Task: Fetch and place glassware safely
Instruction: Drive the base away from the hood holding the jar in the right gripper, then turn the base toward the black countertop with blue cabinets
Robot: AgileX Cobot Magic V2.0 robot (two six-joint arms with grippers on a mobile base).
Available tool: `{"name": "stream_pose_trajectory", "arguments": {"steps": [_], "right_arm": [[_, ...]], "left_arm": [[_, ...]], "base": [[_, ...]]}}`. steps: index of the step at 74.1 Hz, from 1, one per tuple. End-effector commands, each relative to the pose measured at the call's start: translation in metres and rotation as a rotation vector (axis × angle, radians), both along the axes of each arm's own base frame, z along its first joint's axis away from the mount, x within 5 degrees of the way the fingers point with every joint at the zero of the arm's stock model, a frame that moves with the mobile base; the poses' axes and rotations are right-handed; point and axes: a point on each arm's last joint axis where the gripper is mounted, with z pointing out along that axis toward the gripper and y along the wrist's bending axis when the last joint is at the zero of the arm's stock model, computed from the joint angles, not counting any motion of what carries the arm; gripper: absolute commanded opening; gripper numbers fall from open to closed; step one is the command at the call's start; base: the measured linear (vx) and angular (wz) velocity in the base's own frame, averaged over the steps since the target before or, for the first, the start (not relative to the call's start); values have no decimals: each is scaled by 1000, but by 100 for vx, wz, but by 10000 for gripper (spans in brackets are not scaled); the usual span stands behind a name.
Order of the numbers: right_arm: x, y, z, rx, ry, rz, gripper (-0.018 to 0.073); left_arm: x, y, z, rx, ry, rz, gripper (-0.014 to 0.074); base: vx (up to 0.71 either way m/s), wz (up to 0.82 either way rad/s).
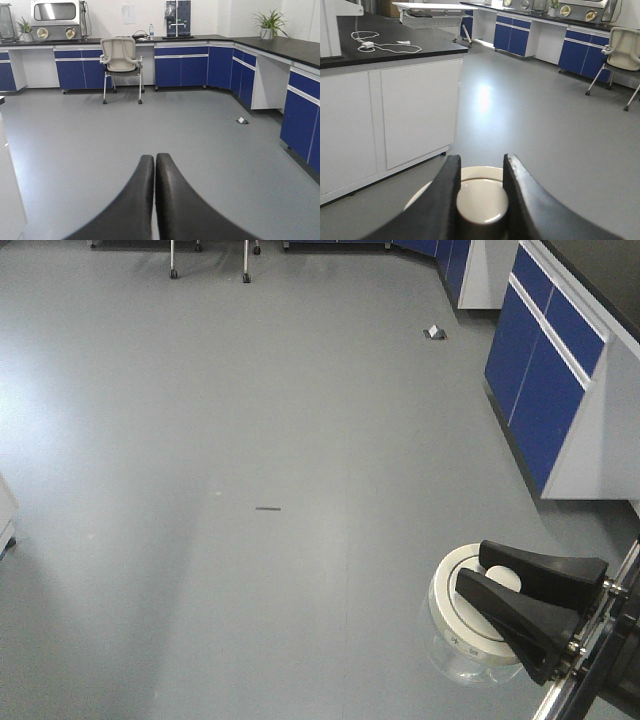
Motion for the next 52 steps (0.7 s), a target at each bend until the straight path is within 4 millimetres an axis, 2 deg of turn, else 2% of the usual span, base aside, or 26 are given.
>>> {"name": "stream_pose_trajectory", "arguments": {"steps": [1, 52], "right_arm": [[-1, 1, 13, 49, -31, 14, -1], [-1, 1, 13, 49, -31, 15, -1]], "left_arm": [[0, -1, 14, -14, -84, -19, -7], [0, -1, 14, -14, -84, -19, -7]], "base": [[67, 1], [71, 2]]}}
